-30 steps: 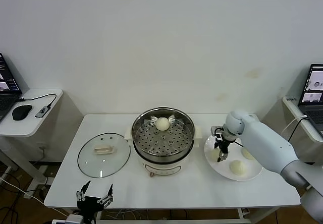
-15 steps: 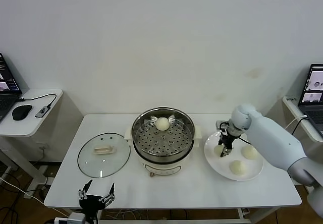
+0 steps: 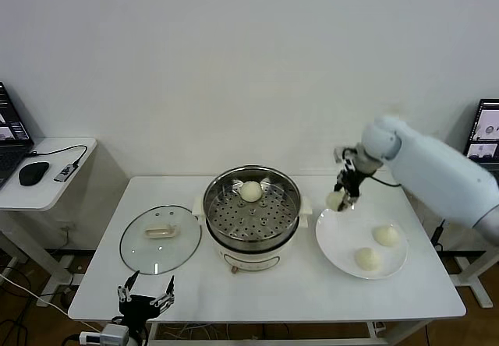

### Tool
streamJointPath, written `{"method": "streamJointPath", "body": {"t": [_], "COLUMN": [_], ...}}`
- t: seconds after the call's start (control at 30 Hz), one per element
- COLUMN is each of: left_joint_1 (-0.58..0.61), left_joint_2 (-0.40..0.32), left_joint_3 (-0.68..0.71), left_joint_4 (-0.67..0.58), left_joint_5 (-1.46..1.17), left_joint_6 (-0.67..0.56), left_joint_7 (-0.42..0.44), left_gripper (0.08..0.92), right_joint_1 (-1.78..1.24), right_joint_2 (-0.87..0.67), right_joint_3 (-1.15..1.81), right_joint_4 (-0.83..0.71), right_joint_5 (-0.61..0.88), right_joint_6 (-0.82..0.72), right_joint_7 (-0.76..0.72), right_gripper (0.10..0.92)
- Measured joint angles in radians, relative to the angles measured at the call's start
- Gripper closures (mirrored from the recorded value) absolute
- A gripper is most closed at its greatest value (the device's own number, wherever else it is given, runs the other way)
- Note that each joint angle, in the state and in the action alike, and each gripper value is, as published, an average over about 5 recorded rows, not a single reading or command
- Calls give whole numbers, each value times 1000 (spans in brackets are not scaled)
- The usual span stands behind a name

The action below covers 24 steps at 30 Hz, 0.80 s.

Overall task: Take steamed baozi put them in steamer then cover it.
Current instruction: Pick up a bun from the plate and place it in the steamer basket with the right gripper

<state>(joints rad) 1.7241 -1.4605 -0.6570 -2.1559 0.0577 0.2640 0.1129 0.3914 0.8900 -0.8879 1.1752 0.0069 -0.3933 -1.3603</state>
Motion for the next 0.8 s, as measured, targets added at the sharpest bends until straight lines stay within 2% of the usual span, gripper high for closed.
{"method": "streamJointPath", "body": {"t": [0.4, 0.8], "left_joint_1": [4, 3], "left_joint_2": [1, 5], "left_joint_3": [-13, -27], "left_joint_4": [-54, -65], "left_joint_5": [10, 4], "left_joint_6": [8, 15], "left_joint_7": [3, 8], "left_gripper": [177, 177], "right_joint_1": [220, 193], "right_joint_2": [158, 368], "right_joint_3": [-186, -218], "right_joint_4": [22, -84], "right_joint_5": [230, 275], "right_joint_6": [-94, -140], "right_joint_7": [-9, -1], "right_gripper": [465, 465]}}
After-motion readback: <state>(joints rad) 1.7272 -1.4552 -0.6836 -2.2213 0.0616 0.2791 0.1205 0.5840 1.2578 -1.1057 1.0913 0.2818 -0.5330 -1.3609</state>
